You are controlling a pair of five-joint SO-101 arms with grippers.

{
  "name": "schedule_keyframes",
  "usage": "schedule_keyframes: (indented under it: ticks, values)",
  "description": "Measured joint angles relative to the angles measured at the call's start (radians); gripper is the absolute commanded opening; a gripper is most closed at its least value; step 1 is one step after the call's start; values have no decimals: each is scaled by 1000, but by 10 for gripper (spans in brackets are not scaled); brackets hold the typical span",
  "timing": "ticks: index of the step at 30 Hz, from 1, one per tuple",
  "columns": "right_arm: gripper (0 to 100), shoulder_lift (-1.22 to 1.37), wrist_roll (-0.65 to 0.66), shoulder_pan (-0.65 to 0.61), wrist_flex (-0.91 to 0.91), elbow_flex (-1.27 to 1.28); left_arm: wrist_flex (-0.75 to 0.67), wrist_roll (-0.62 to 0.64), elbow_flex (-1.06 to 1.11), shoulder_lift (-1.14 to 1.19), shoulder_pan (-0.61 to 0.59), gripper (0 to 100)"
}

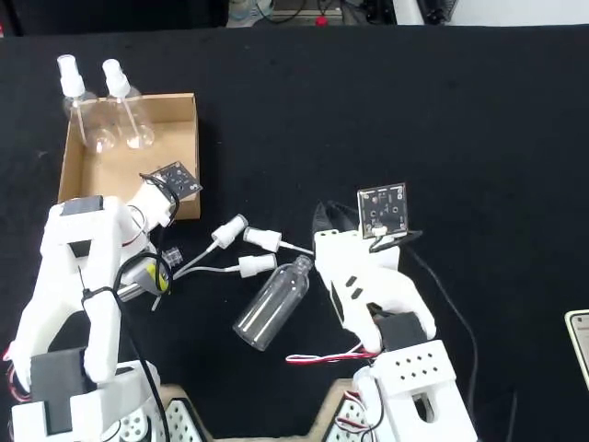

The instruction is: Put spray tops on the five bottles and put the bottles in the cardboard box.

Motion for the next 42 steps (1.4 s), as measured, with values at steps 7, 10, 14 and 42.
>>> schedule_keyframes:
  ticks: [7,10,14,42]
  values:
    - [43,0,0,0,0,0,-48,0,26,0,0,332]
    - [43,0,0,0,0,0,-71,0,52,0,0,332]
    - [43,0,0,0,0,0,-78,0,54,0,0,332]
    - [43,0,0,0,0,0,290,135,-173,0,32,139]
